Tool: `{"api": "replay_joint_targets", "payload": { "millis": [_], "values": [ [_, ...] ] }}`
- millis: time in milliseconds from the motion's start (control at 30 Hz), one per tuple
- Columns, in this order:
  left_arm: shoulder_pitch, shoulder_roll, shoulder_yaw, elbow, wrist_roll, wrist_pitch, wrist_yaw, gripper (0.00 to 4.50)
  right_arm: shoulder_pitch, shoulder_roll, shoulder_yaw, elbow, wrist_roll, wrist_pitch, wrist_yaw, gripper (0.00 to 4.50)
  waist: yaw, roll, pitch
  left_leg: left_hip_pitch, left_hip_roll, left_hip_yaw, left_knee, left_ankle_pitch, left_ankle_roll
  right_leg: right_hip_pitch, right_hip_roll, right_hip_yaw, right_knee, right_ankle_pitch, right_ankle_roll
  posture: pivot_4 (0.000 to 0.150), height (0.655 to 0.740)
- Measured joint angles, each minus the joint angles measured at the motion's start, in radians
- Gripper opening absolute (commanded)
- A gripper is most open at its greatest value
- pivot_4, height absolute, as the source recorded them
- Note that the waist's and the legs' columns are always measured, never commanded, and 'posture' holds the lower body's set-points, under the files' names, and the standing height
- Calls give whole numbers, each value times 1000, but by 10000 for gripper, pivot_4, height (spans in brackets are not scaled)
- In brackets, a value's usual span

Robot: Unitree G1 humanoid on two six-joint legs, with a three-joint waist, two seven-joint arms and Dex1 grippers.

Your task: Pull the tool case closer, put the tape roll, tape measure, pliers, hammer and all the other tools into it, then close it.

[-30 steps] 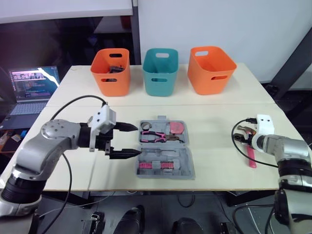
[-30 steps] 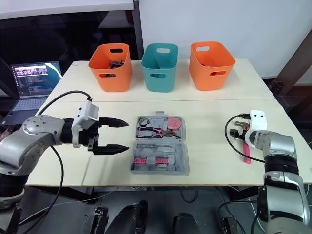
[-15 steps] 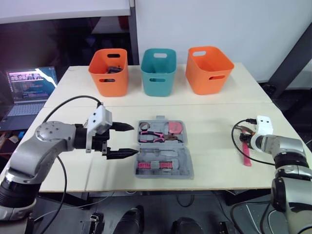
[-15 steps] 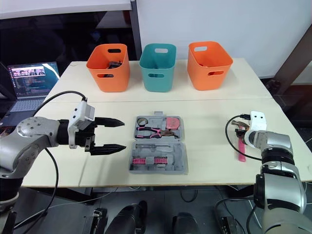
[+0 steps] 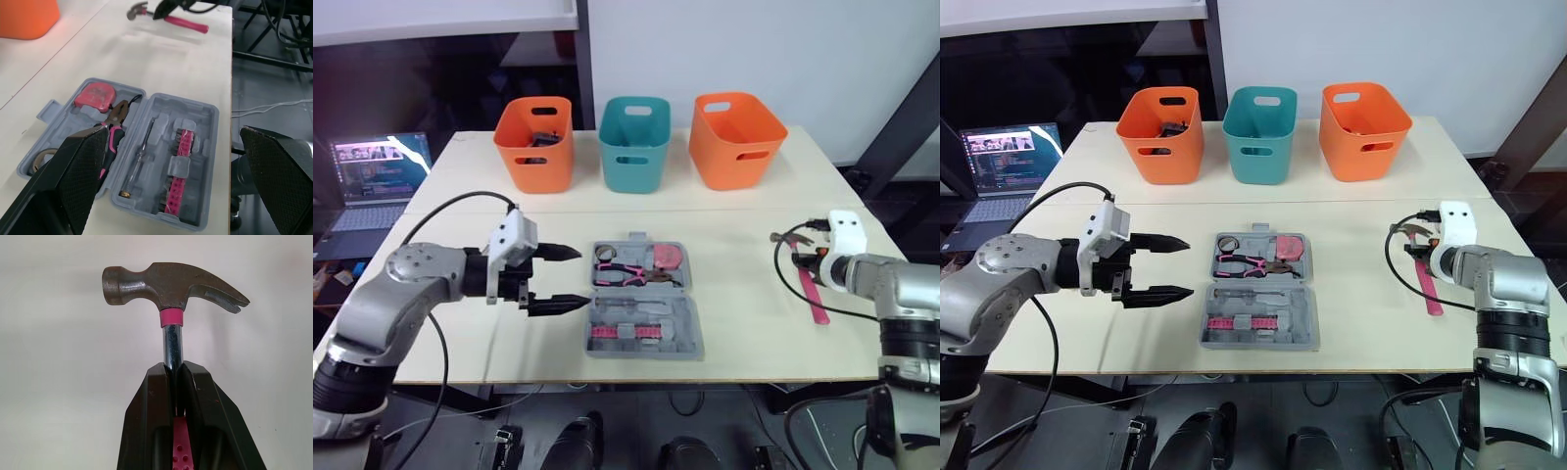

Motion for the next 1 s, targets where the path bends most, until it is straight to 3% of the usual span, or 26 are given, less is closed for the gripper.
{"api": "replay_joint_targets", "payload": {
  "millis": [200, 367, 633, 900, 1000],
  "values": [
    [0, 0, -2, 6, 0, -8, -5, 45000, 77, 193, -27, -288, 33, 208, -100, 269, -1, 0, 0, -1, 0, 0, -1, 0, 0, -2, 0, 1, 0, 0, 0, 1500, 7400],
    [0, 1, -2, 7, 4, -10, -1, 45000, 144, 303, 26, -389, 22, 236, -165, 269, 1, 0, 0, -2, -1, 1, -2, 0, 0, -4, 0, 2, 1, 0, 0, 1500, 7400],
    [23, 1, 0, -11, 6, -8, 29, 45000, 198, 307, 147, -353, -42, 106, -201, 269, -2, 0, 0, -1, -1, 1, -2, 0, 0, -5, 1, 3, 2, 0, 0, 1500, 7400],
    [95, 8, 50, -37, -21, 4, 45, 45000, 222, 279, 160, -311, -84, 22, -199, 269, -5, 0, 0, -1, -1, 1, -2, 1, -1, -5, 0, 4, 2, 0, 0, 1500, 7400],
    [136, 16, 67, -39, -25, 1, 27, 45000, 222, 279, 158, -310, -83, 17, -191, 12359, -5, 0, 0, -1, 0, 1, -2, 1, -1, -5, 1, 4, 3, 0, 0, 1500, 7400]
  ]
}}
